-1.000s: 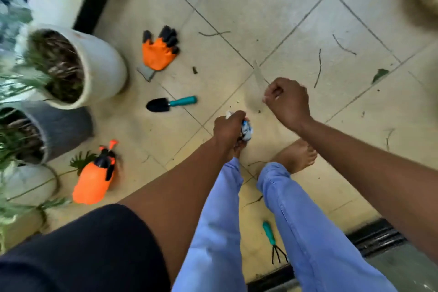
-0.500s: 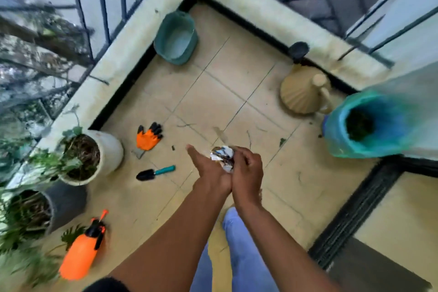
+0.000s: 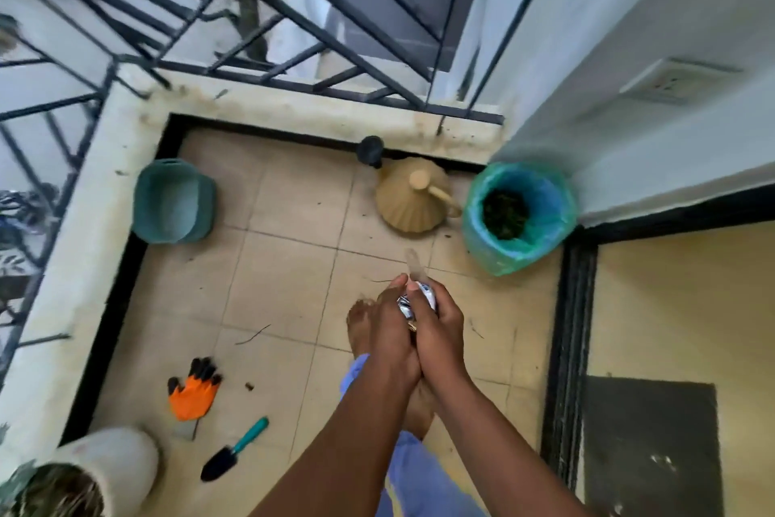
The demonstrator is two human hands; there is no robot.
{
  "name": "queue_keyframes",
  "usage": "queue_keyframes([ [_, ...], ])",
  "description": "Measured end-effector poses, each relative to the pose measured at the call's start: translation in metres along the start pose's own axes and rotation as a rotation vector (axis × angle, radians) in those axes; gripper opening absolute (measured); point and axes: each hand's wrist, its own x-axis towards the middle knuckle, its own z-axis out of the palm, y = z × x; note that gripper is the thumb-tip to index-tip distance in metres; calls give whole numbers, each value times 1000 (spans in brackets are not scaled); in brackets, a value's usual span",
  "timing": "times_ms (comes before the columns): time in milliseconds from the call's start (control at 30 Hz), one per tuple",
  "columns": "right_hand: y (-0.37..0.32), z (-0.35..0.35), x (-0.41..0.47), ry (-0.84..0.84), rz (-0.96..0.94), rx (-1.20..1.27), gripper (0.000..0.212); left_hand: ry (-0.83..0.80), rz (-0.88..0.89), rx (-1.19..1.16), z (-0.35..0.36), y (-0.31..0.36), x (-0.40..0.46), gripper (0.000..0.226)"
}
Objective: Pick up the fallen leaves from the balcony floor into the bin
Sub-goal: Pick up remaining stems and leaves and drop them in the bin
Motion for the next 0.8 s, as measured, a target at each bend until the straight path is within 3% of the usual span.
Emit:
queue_keyframes([
  [100,-13,-13,26,95,75,121,14,-48,62,97,40,12,-24,16],
  [133,-17,-18,35,125,107,177,14,-47,54,119,54,12,-30,12],
  [233,-27,-37,70,221,218,424,11,-146,-84,106,87,10,-15,30],
  [333,-30,-60,111,286,277,600,33,-138,-89,119,118,-3,23,46],
  [467,-30,-98,164,295,324,716,26,-228,-68,250,166,-15,57,44],
  [533,-26,-116,192,336,333,735,33,-271,-63,291,189,-28,78,46],
  [633,-13,-138,239,349,332,726,43,-233,-97,310,219,-51,111,44],
  [800,3,-168,317,336,412,744,44,-213,-130,364,259,-89,168,28],
])
